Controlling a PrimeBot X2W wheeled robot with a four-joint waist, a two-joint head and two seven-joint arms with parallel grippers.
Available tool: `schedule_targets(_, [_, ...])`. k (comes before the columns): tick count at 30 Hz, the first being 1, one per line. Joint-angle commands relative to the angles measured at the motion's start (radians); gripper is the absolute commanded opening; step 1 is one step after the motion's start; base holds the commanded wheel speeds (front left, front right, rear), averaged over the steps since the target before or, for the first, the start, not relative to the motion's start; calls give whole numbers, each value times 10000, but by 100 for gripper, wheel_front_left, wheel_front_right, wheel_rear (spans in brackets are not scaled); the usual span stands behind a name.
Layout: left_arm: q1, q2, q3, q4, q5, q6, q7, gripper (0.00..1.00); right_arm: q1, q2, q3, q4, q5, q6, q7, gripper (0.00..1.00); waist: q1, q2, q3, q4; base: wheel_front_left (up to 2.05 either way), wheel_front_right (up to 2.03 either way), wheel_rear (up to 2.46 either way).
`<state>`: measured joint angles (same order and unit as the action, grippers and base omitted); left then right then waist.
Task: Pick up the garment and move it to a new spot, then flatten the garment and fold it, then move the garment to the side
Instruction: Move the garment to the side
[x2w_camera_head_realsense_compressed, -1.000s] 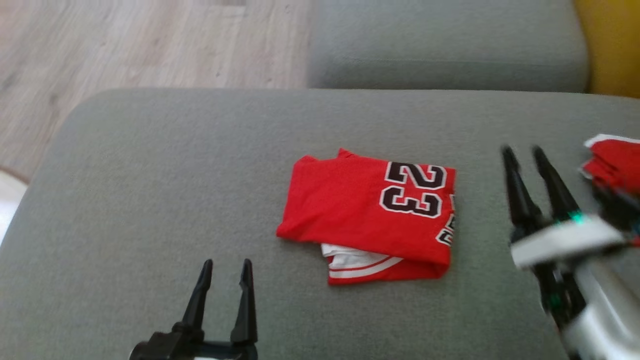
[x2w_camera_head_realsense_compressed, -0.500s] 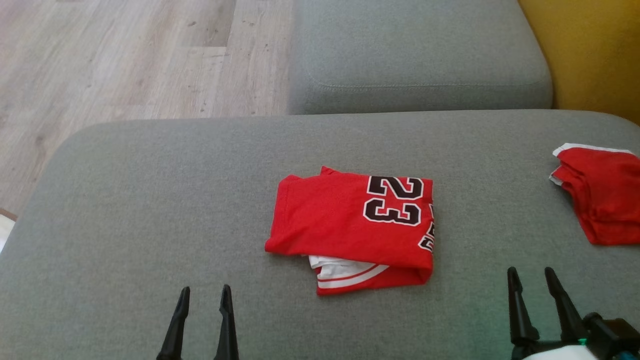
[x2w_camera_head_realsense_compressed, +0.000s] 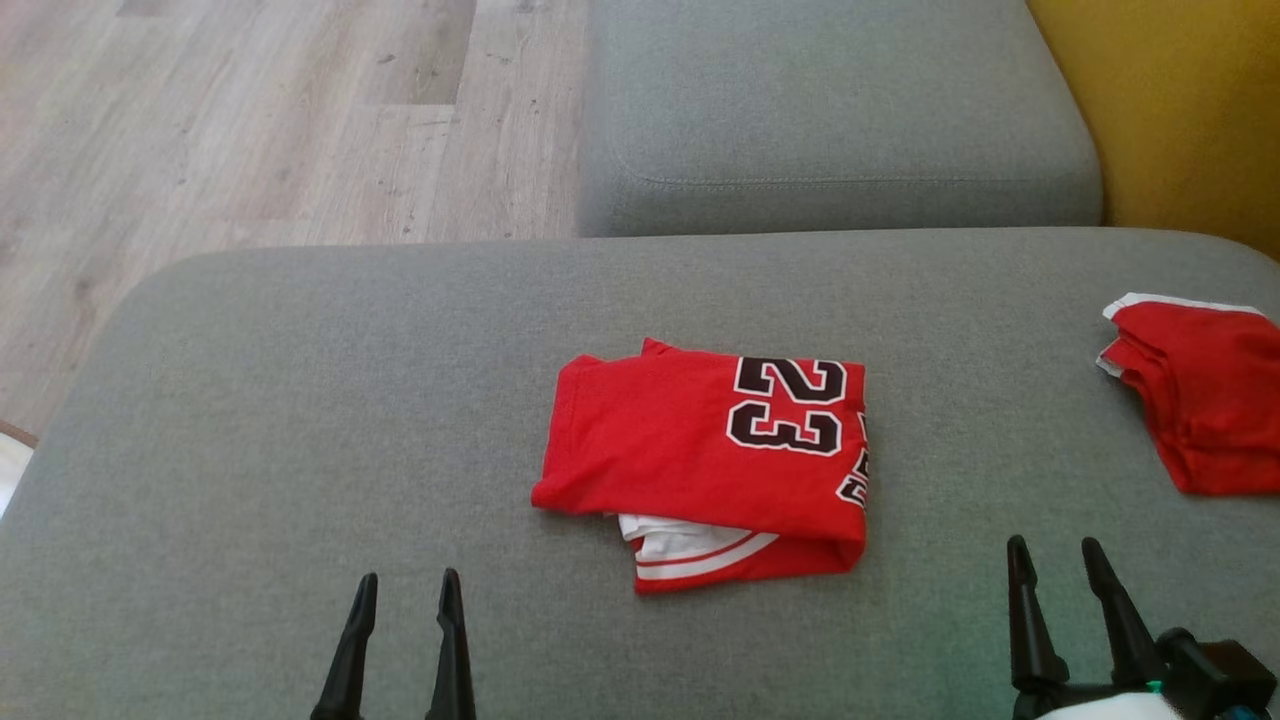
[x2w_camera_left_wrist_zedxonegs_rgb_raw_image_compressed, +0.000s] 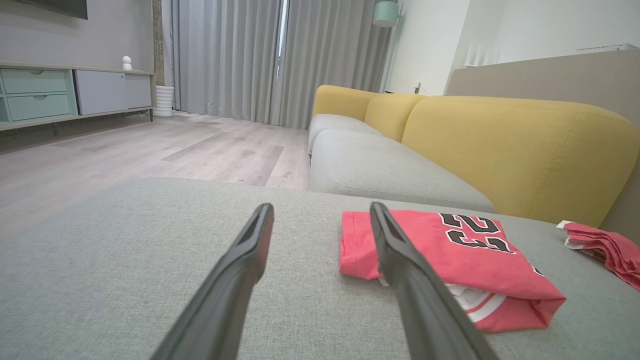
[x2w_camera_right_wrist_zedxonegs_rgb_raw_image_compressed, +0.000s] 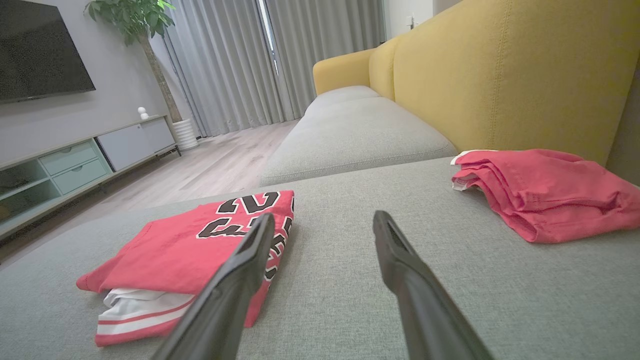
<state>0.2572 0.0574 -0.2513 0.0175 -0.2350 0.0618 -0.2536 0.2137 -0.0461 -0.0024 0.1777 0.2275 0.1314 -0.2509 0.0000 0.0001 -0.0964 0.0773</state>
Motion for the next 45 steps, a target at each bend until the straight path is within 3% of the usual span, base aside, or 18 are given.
schedule_targets(1, [-260, -71, 357, -389, 114, 73, -82, 100, -314, -96, 217, -254, -64, -7, -108, 100, 0, -1, -24, 7, 0, 0, 0])
schedule_targets(21, [-388, -72, 116, -472, 101, 80, -82, 100, -511, -46, 261, 132, -171, -7, -108, 100, 0, -1, 280, 469, 0, 0, 0])
schedule_targets(36, [-940, -72, -554, -384, -88, 200, -82, 100, -3122, -42, 1098, 2614, 2571, -7, 1190, 100, 0, -1, 1392, 1223, 0, 0, 0])
schedule_targets(44, [-1318, -72, -741, -292, -236, 275, -82, 100, -3856, -42, 1456, 4037, 3335, -7, 1710, 100, 0, -1, 1787, 1391, 0, 0, 0])
schedule_targets(45, [-1342, -72, -745, -286, -247, 284, -82, 100, -3892, -42, 1484, 4151, 3369, -7, 1675, 46, 0, -1, 1803, 1394, 0, 0, 0])
